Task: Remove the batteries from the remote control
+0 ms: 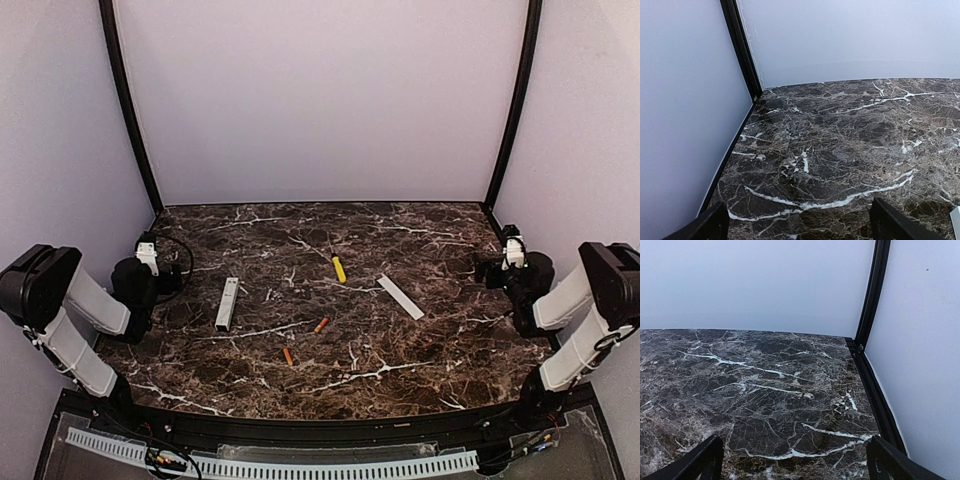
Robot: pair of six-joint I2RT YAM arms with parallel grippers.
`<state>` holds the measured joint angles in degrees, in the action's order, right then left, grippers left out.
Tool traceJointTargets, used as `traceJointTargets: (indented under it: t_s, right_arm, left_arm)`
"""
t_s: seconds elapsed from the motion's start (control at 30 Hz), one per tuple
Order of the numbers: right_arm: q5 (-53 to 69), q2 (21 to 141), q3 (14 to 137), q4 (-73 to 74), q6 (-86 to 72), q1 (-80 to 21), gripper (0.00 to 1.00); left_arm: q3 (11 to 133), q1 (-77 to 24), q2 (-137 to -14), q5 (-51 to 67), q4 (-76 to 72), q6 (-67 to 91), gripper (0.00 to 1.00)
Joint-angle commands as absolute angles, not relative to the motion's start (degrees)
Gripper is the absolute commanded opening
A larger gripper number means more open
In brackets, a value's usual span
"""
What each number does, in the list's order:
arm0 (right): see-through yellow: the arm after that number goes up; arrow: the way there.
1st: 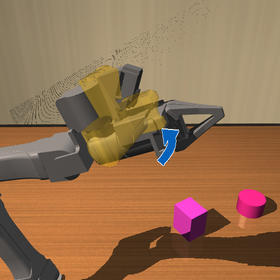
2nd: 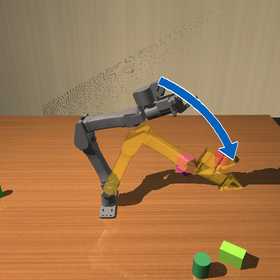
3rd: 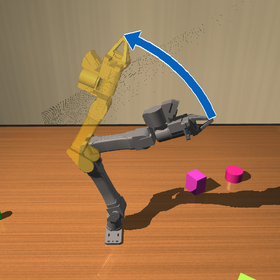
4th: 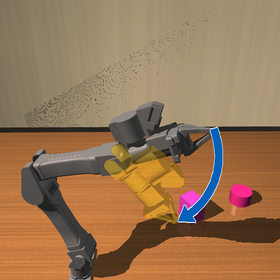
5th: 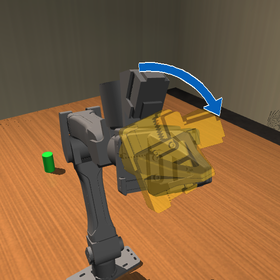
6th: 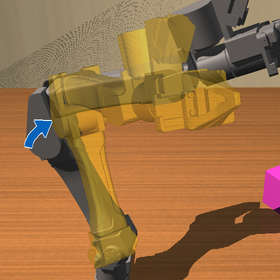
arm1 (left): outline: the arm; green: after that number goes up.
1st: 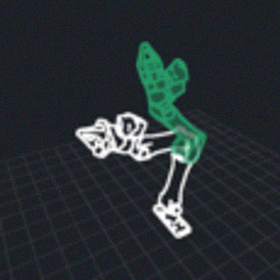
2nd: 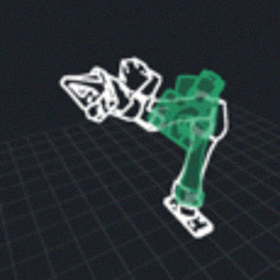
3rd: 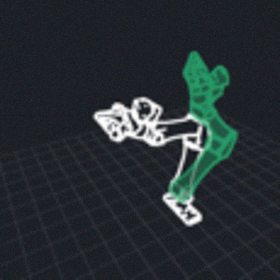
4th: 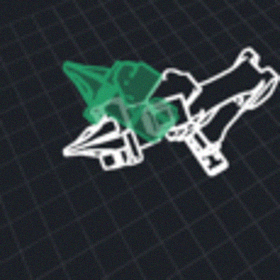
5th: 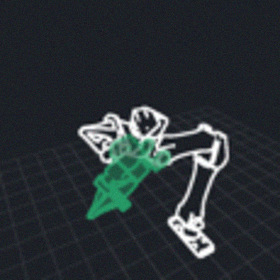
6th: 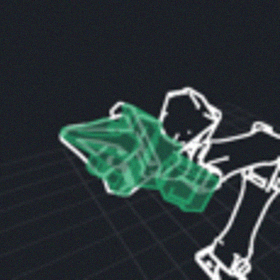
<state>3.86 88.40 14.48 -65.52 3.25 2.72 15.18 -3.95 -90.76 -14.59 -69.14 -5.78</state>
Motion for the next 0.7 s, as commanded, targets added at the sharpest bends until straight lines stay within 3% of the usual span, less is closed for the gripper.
traceJointTargets:
  t_s: [0.0, 0.67]
  right_arm:
    - [3.62, 88.61, 15.24, -68.48, 2.42, 3.18, 0.99]
    - [3.85, 88.63, 15.29, -68.48, 2.81, 3.01, 0.98]
  left_arm:
    - [15.73, -3.64, -90.44, -14.58, -67.87, -5.73, 0.99]
    - [15.72, -3.73, -90.46, -14.57, -67.85, -5.75, 0.98]
